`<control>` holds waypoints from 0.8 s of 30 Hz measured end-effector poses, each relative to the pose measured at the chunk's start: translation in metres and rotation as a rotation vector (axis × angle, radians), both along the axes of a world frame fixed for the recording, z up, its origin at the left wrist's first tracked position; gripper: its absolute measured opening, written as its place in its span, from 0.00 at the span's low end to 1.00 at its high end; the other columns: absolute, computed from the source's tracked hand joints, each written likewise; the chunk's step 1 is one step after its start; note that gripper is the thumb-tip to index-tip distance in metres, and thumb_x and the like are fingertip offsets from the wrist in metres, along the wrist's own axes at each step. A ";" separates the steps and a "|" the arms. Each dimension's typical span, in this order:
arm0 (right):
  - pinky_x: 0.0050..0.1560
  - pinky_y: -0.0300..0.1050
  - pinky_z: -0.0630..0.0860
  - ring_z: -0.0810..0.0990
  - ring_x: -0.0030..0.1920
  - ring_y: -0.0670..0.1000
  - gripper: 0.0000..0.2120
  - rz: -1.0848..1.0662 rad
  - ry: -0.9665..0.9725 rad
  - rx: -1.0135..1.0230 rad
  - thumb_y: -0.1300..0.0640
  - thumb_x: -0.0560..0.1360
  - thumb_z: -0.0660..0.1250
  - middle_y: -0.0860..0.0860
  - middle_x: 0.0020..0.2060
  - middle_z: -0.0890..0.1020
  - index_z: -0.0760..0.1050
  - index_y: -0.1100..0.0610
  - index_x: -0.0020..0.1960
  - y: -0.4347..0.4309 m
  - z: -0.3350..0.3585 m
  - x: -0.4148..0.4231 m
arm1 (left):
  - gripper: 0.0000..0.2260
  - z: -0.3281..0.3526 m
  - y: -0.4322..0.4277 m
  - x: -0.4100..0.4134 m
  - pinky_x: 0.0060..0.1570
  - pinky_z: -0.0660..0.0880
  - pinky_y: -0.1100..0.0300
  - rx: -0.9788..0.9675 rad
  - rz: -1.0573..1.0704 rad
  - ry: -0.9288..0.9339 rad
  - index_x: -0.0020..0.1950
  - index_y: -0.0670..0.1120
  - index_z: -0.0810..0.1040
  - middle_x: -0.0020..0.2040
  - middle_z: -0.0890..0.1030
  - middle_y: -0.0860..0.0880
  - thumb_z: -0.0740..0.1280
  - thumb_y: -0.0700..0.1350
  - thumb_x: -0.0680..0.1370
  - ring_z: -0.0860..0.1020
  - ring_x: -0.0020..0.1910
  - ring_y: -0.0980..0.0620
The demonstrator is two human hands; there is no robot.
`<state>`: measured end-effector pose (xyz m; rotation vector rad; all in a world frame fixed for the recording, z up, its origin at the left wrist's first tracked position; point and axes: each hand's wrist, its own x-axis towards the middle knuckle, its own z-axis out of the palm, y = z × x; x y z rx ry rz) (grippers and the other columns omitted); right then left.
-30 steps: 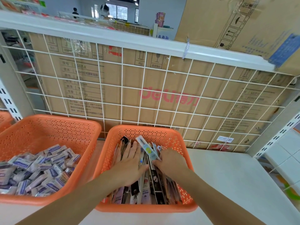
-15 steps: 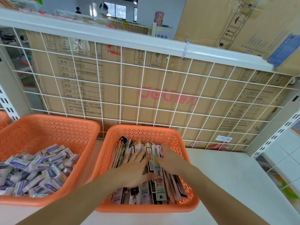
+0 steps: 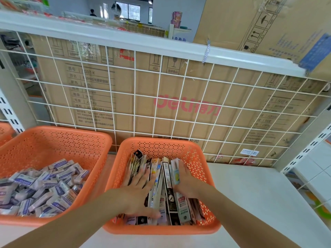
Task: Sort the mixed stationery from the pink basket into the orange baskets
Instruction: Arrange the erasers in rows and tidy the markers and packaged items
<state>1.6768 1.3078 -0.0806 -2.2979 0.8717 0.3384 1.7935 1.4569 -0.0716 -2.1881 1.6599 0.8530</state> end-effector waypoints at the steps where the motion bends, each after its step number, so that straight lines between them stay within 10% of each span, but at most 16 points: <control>1: 0.74 0.50 0.51 0.46 0.76 0.56 0.41 0.030 -0.025 -0.036 0.55 0.80 0.59 0.53 0.75 0.33 0.28 0.56 0.74 0.001 0.002 0.000 | 0.48 0.002 0.001 -0.001 0.67 0.26 0.44 -0.015 -0.018 -0.007 0.71 0.50 0.26 0.68 0.23 0.50 0.51 0.74 0.68 0.22 0.66 0.50; 18: 0.74 0.52 0.39 0.34 0.75 0.54 0.32 0.358 0.101 -0.211 0.47 0.82 0.51 0.55 0.75 0.36 0.35 0.54 0.76 0.013 0.006 0.005 | 0.41 0.001 -0.013 -0.009 0.73 0.36 0.48 -0.097 0.027 0.035 0.74 0.46 0.31 0.74 0.29 0.49 0.52 0.67 0.76 0.32 0.73 0.50; 24: 0.70 0.49 0.62 0.65 0.70 0.53 0.19 0.206 -0.155 -0.142 0.53 0.82 0.54 0.53 0.70 0.68 0.64 0.53 0.72 -0.001 0.025 0.011 | 0.31 0.017 -0.012 0.016 0.73 0.45 0.51 -0.332 0.090 0.128 0.77 0.49 0.43 0.77 0.42 0.51 0.53 0.59 0.80 0.42 0.76 0.50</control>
